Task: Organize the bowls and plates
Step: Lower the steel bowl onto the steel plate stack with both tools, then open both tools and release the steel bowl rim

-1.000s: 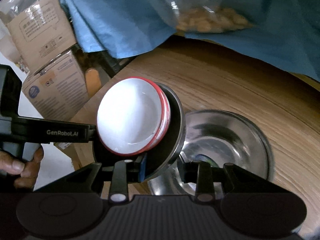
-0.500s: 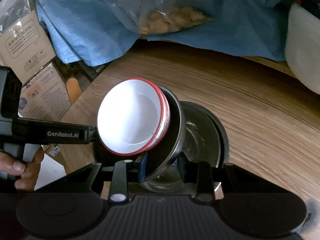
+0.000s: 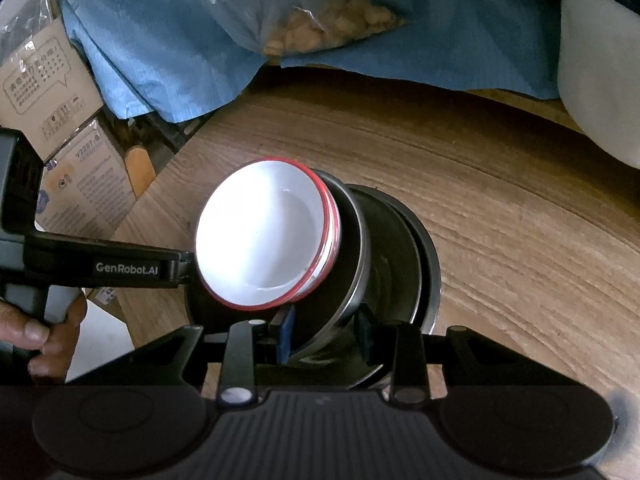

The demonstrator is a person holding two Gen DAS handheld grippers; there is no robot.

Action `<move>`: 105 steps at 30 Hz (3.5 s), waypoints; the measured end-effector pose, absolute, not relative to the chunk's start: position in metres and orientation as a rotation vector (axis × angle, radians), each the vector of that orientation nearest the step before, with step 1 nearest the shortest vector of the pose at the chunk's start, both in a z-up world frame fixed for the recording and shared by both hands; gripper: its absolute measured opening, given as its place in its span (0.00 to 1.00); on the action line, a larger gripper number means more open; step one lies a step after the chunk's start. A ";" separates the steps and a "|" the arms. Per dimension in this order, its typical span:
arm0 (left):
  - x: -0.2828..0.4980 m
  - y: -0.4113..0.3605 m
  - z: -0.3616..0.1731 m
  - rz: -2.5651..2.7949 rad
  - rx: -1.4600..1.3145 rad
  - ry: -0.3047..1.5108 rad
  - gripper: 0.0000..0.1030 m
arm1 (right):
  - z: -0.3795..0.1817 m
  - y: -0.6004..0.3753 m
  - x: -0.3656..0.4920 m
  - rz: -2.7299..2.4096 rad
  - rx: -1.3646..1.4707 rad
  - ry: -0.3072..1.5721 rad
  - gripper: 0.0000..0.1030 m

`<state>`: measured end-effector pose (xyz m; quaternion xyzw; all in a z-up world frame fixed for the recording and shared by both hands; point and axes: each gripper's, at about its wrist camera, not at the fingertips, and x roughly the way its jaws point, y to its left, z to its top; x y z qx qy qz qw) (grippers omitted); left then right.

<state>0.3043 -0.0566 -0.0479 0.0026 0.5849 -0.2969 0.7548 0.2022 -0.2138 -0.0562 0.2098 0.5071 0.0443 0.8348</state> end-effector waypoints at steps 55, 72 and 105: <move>0.304 -0.064 -0.050 -0.631 0.036 1.270 0.18 | -0.060 -0.213 0.201 0.061 0.402 1.082 0.36; 0.295 -0.059 -0.041 -0.602 0.051 1.222 0.29 | -0.056 -0.207 0.196 0.049 0.346 1.063 0.47; 0.258 -0.045 -0.024 -0.419 0.111 1.124 0.93 | -0.040 -0.213 0.173 0.097 0.294 0.932 0.87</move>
